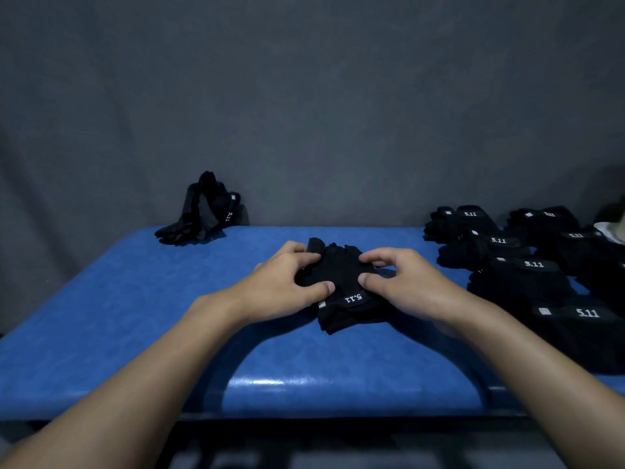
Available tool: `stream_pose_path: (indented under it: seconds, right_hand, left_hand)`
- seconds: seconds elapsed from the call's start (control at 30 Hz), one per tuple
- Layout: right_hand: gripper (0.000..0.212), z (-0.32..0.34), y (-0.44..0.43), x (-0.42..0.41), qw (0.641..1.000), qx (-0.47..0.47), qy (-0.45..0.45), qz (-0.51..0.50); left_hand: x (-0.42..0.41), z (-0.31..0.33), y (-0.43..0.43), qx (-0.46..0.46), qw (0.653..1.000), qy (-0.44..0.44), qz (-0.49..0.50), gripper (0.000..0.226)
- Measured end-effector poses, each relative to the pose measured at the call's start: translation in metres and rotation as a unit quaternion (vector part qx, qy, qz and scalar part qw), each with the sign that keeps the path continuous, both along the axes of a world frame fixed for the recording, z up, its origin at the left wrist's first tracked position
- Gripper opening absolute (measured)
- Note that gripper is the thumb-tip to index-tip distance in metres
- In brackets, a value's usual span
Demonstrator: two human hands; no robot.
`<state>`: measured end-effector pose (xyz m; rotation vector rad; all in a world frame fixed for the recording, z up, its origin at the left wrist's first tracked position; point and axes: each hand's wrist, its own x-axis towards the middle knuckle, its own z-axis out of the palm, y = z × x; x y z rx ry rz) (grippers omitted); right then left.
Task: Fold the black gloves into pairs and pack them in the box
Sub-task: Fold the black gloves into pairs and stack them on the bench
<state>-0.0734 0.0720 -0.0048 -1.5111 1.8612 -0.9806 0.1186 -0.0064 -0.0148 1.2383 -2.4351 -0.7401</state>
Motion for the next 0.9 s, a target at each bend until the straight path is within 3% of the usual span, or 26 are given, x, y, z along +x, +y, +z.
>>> stream_pose_path:
  seconds: [0.2,0.57,0.63,0.73,0.83,0.9]
  right_hand:
    - [0.026,-0.001,0.0,0.0,1.0,-0.01,-0.015,-0.011]
    - [0.04,0.012,0.004,0.0,0.993,-0.034,-0.111,-0.034]
    - [0.036,0.012,0.005,-0.001,0.995,-0.018,-0.093,-0.031]
    - [0.01,0.009,0.01,-0.002,0.999,0.018,-0.031,-0.002]
    - [0.007,0.007,0.01,-0.002,0.999,0.038,0.026,0.011]
    - [0.026,0.004,0.006,-0.004,0.999,0.018,0.042,0.007]
  left_hand:
    - [0.001,-0.001,0.0,-0.014,1.0,0.014,-0.008,0.085]
    - [0.0,0.01,0.004,-0.066,0.996,0.066,-0.003,0.081]
    - [-0.001,0.009,0.003,-0.063,0.997,0.053,0.0,0.08]
    - [-0.002,0.003,0.002,-0.059,0.998,-0.006,0.003,0.069]
    - [-0.002,0.0,0.002,-0.05,0.998,-0.042,-0.003,0.065]
    - [-0.001,-0.001,0.002,-0.05,0.998,-0.042,-0.001,0.064]
